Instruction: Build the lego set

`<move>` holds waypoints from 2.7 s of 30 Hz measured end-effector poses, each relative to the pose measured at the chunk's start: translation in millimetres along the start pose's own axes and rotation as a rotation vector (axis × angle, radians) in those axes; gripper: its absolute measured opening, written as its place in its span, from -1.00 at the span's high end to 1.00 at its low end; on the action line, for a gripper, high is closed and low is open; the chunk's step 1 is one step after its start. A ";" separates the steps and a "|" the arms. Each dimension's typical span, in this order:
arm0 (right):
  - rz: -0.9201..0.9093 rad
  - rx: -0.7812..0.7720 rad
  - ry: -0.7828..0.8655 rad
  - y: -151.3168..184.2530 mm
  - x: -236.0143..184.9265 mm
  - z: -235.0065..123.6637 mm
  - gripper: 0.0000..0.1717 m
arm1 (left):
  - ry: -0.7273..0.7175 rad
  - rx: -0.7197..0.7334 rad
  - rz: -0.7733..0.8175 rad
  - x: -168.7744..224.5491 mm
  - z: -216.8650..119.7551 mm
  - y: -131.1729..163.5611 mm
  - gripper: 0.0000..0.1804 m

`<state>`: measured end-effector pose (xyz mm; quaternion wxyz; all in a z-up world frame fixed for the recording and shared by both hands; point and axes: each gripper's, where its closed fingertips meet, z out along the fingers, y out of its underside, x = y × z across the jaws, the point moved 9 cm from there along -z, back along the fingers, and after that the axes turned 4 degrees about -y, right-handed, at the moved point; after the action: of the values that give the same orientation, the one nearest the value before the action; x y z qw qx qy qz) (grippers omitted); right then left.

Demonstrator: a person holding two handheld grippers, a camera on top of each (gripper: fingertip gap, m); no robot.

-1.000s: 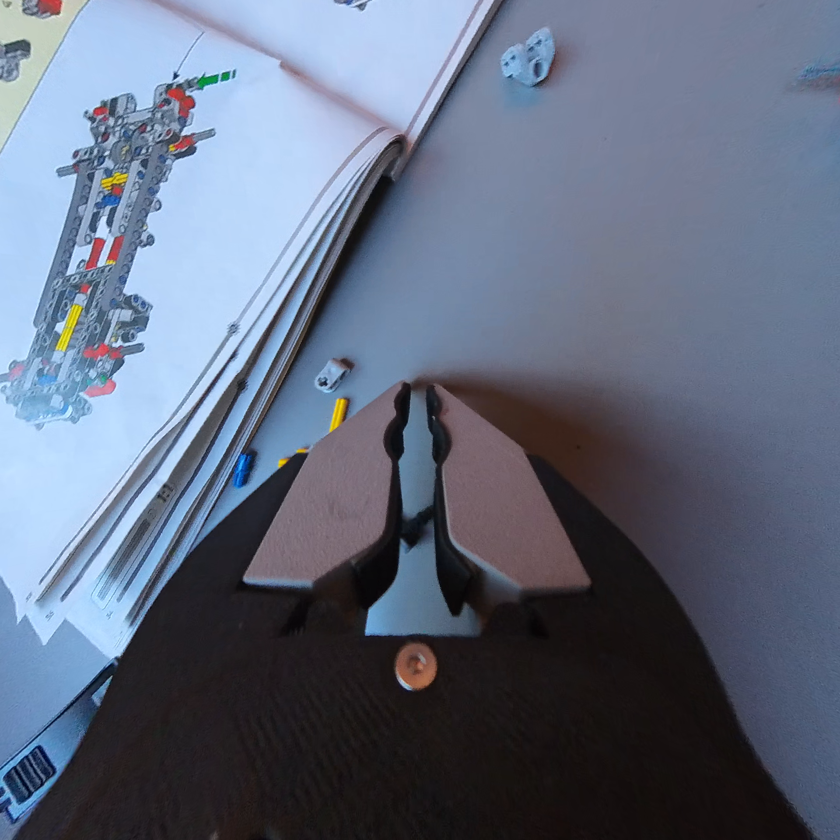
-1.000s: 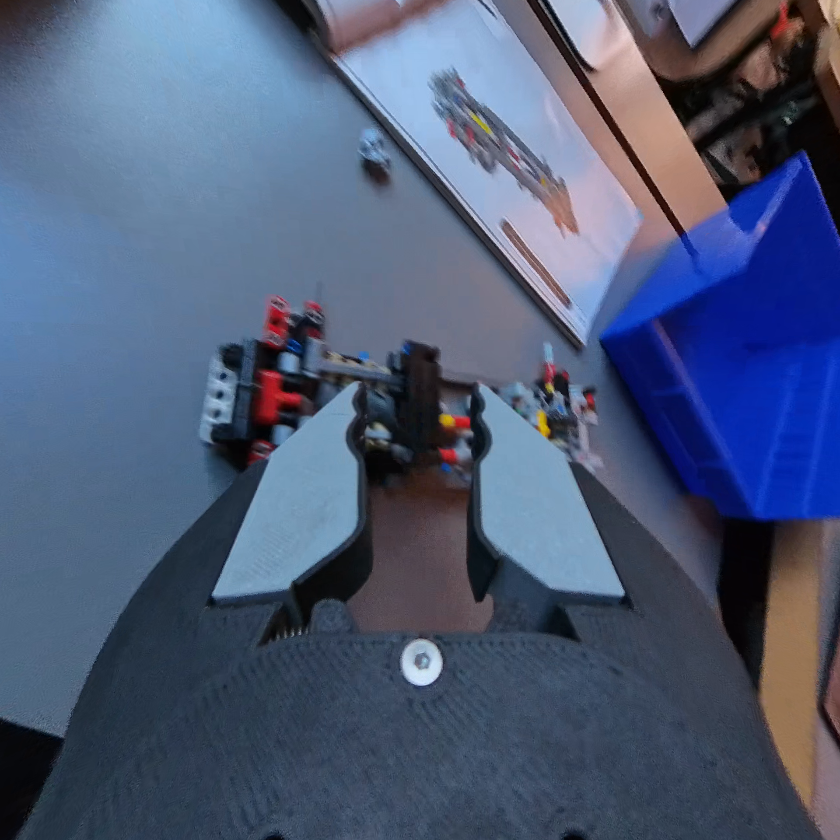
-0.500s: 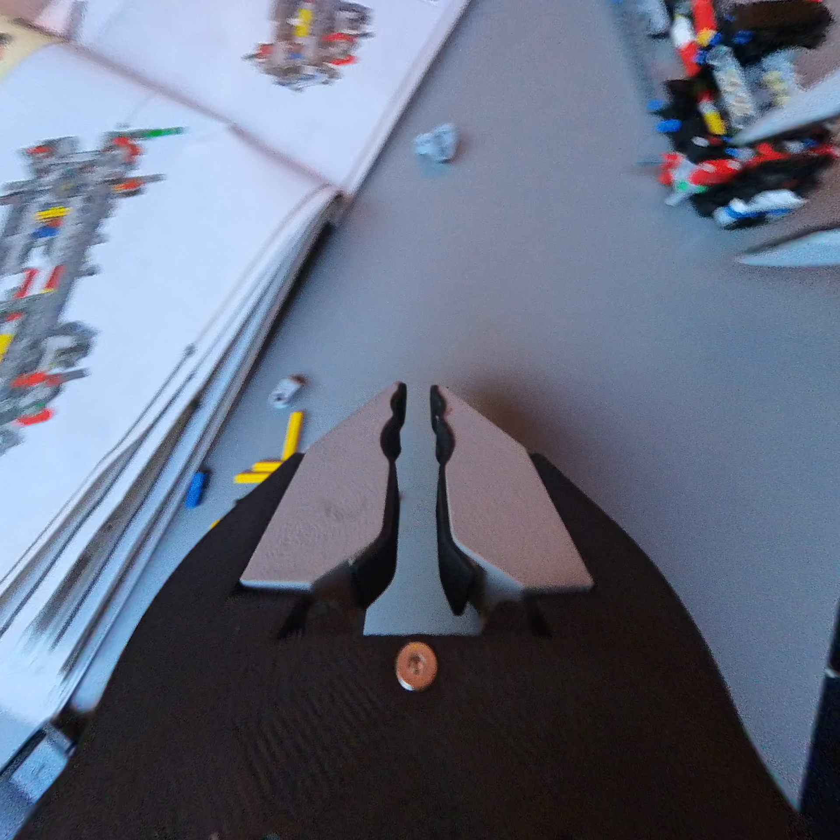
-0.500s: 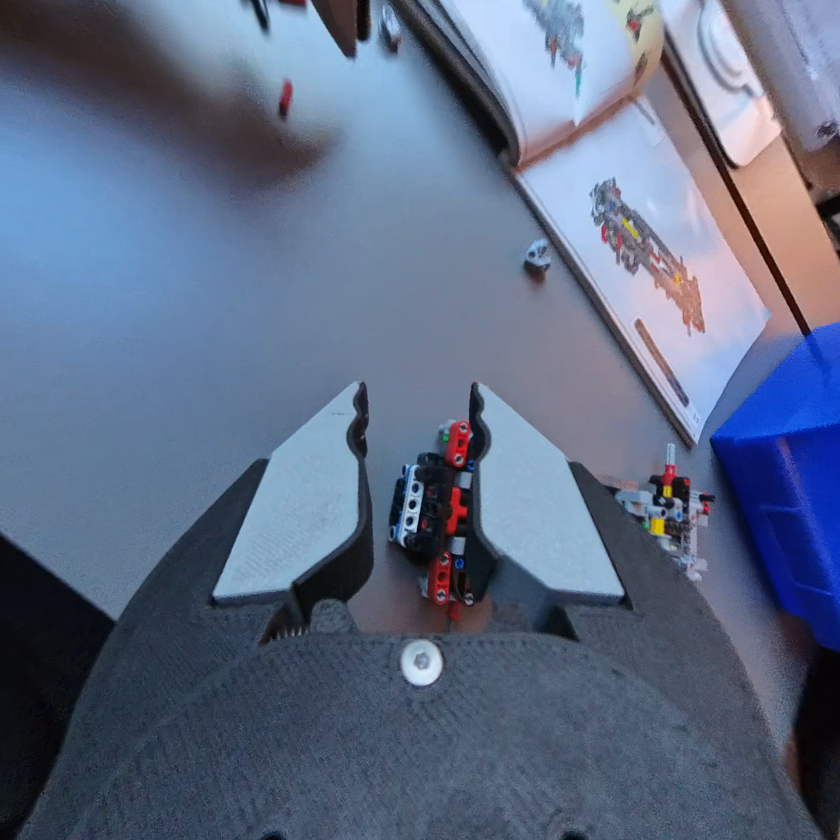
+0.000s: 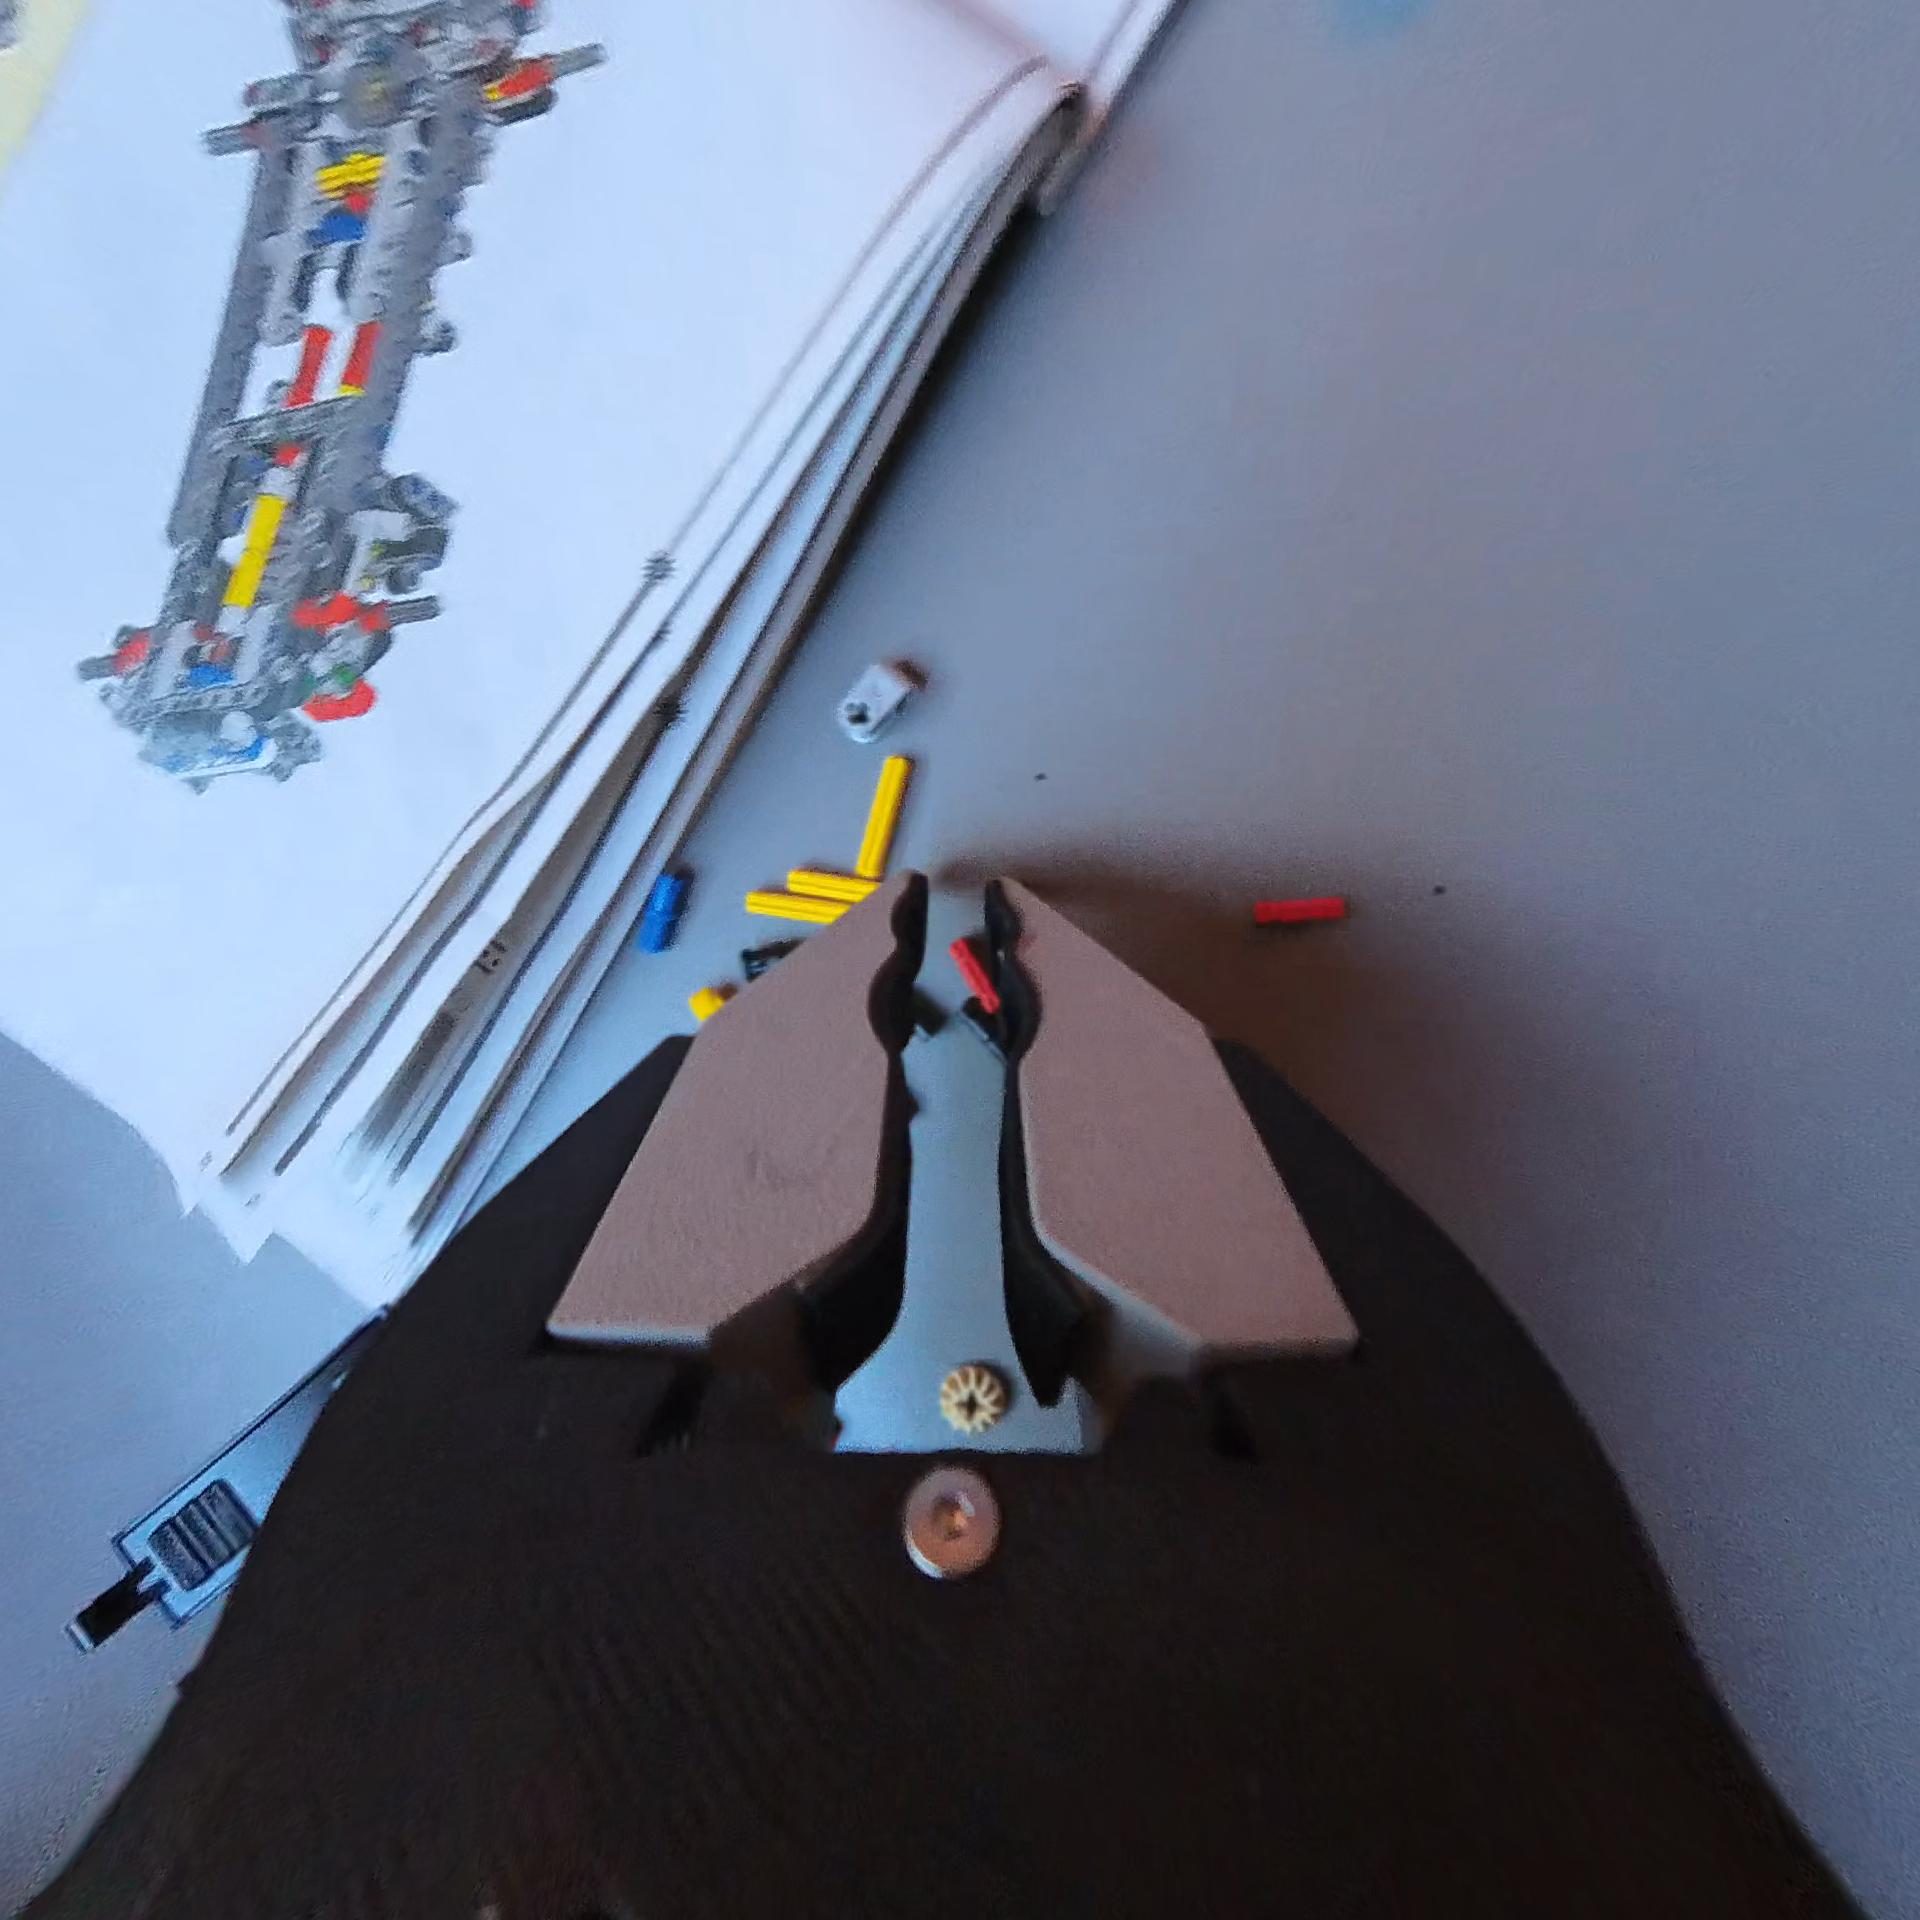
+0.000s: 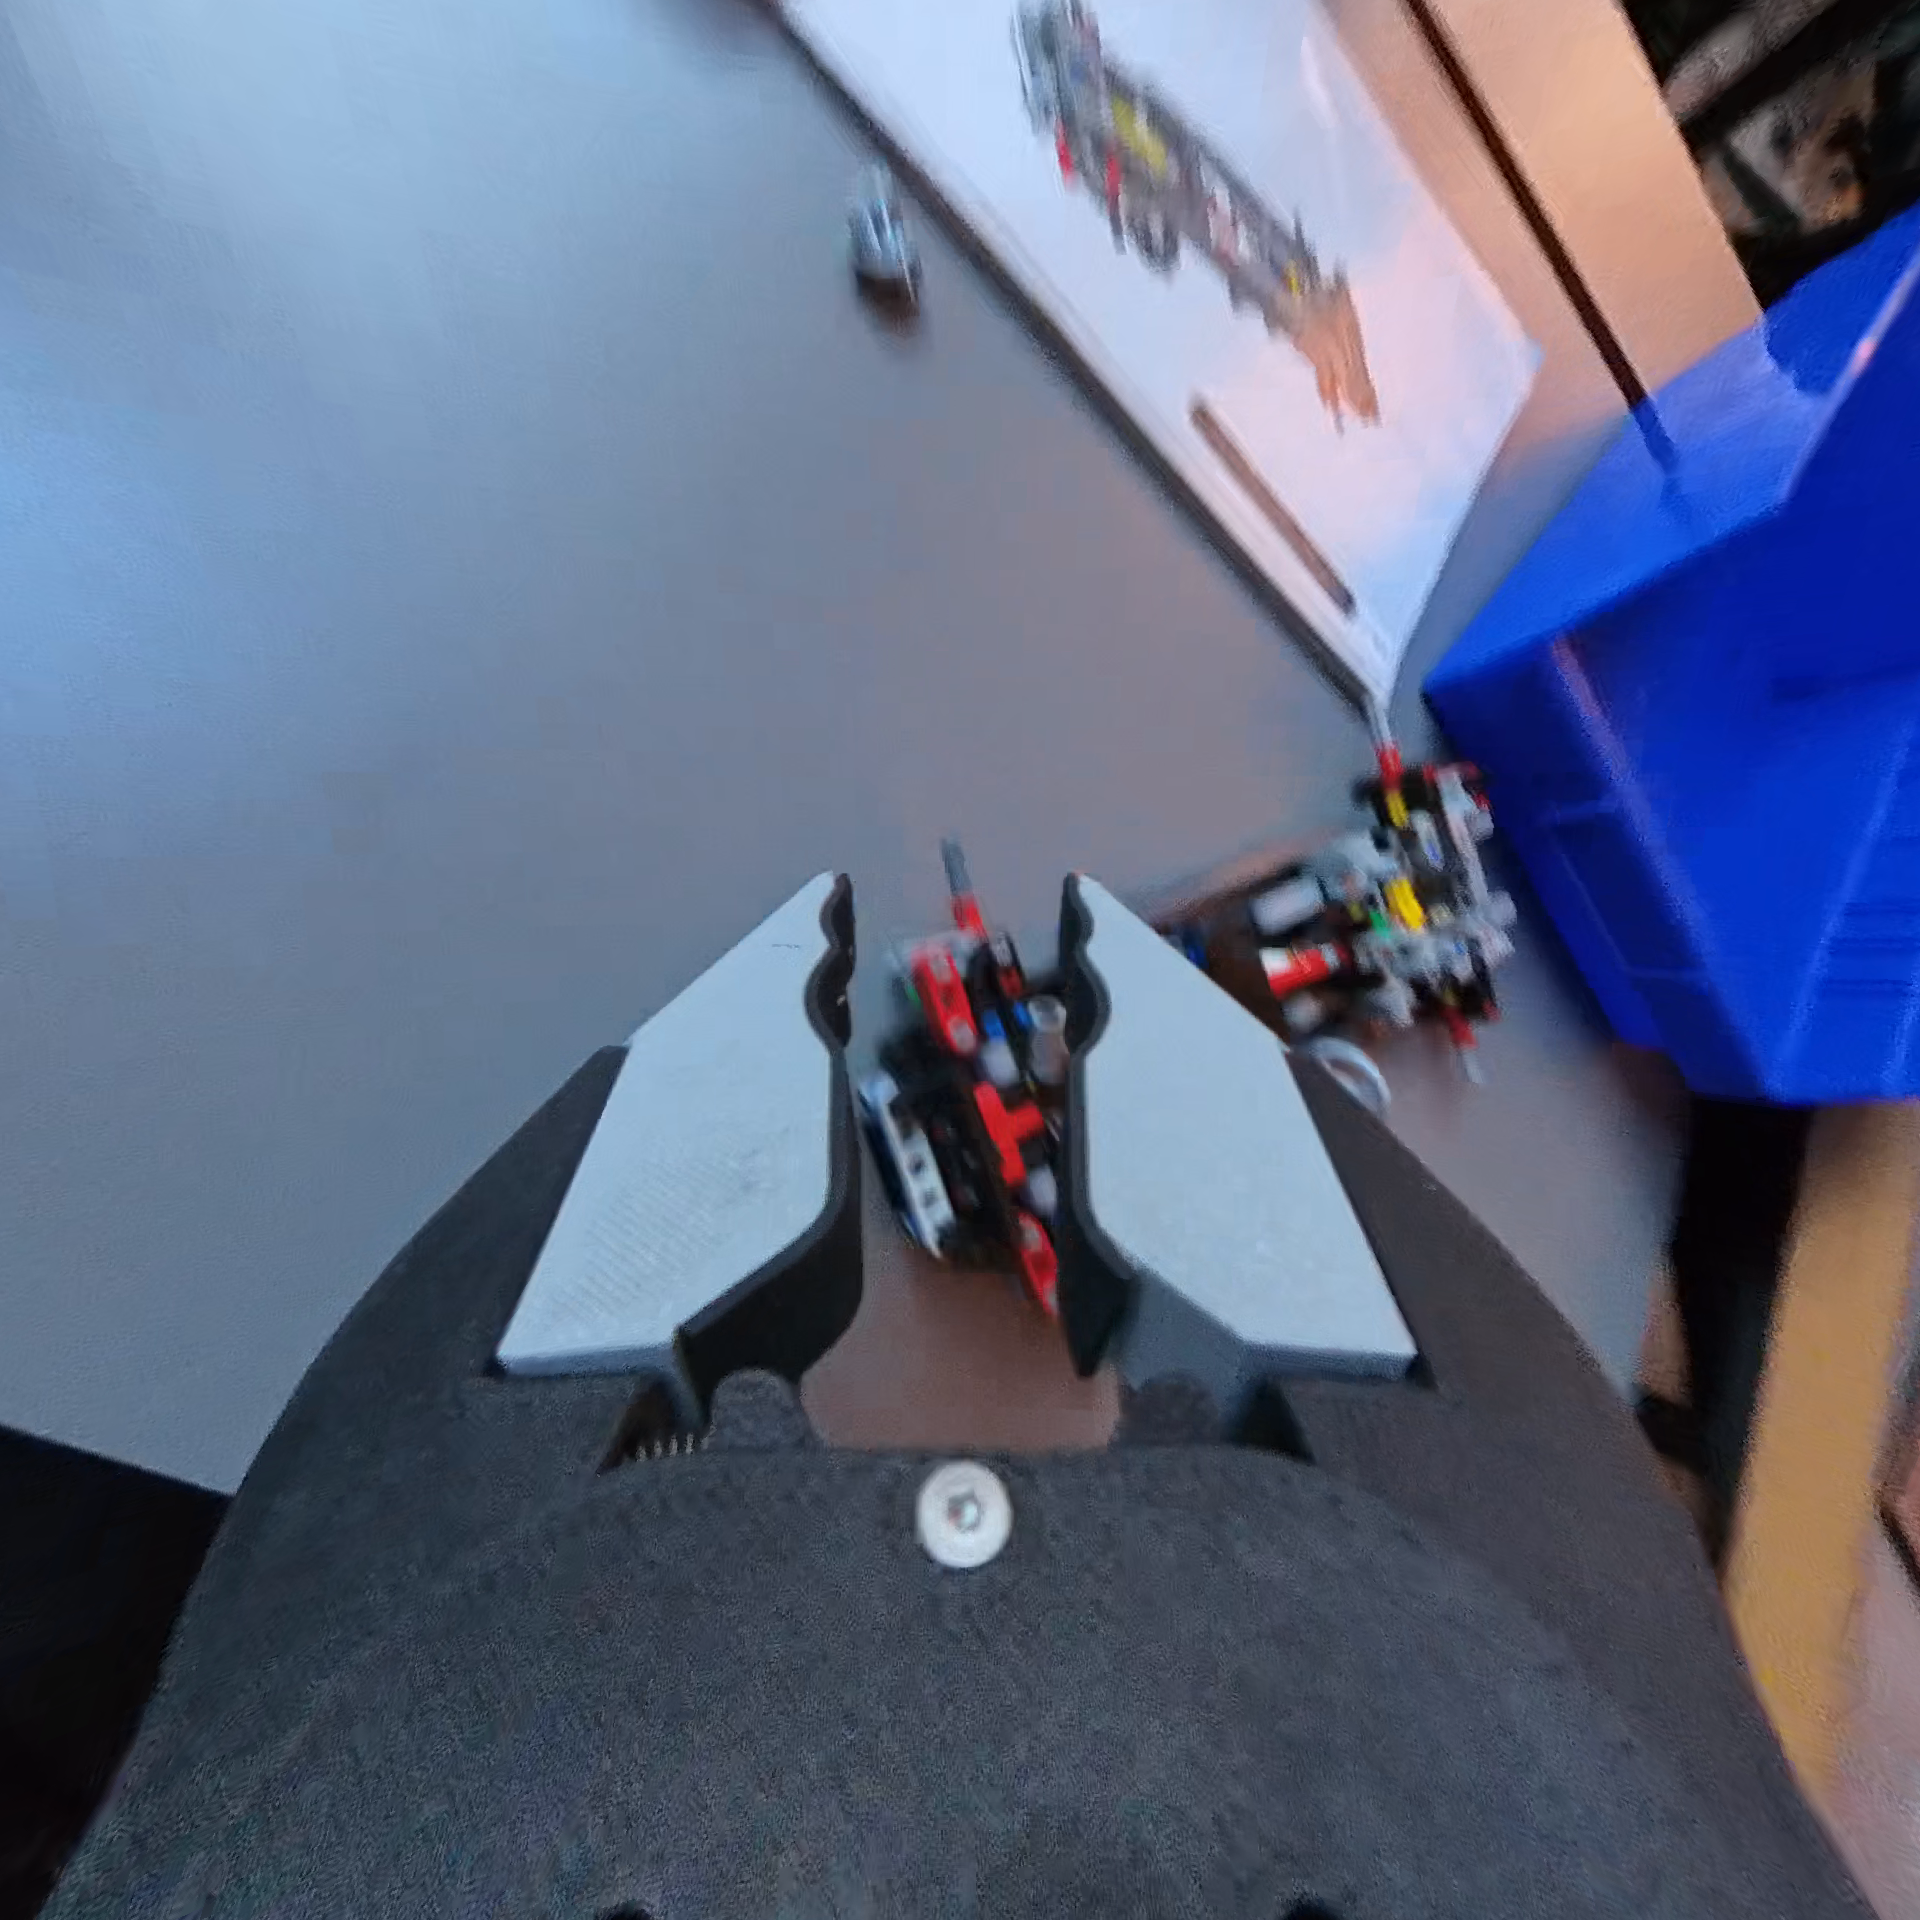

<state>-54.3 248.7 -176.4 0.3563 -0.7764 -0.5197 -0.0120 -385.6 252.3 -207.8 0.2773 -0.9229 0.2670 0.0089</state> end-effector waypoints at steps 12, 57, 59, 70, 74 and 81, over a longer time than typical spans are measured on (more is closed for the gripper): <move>-0.088 0.003 -0.384 -112.3 21.7 93.0 0.63 | 0.048 0.062 -0.038 -2.4 2.3 -2.9 0.89; 0.254 -0.087 -0.813 -111.4 -57.8 90.6 0.92 | 0.128 0.072 0.130 28.1 5.8 -10.9 0.86; 0.254 -0.082 -0.803 -111.7 -58.1 89.7 0.92 | 0.126 0.073 0.132 28.4 5.8 -11.0 0.86; 0.252 -0.054 -0.824 -105.6 -58.8 88.0 0.88 | 0.136 0.076 0.123 27.5 6.0 -10.8 0.87; 0.233 -0.035 -0.822 -102.1 -58.6 82.4 0.82 | 0.135 0.076 0.124 27.7 5.9 -11.0 0.87; 0.189 -0.029 -0.783 -95.0 -58.0 76.4 0.81 | 0.136 0.076 0.126 27.4 5.8 -10.7 0.87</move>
<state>-185.3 265.2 -204.5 0.1198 -0.7717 -0.5421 0.3102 -356.0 249.5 -211.8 0.2920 -0.8917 0.3427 -0.0463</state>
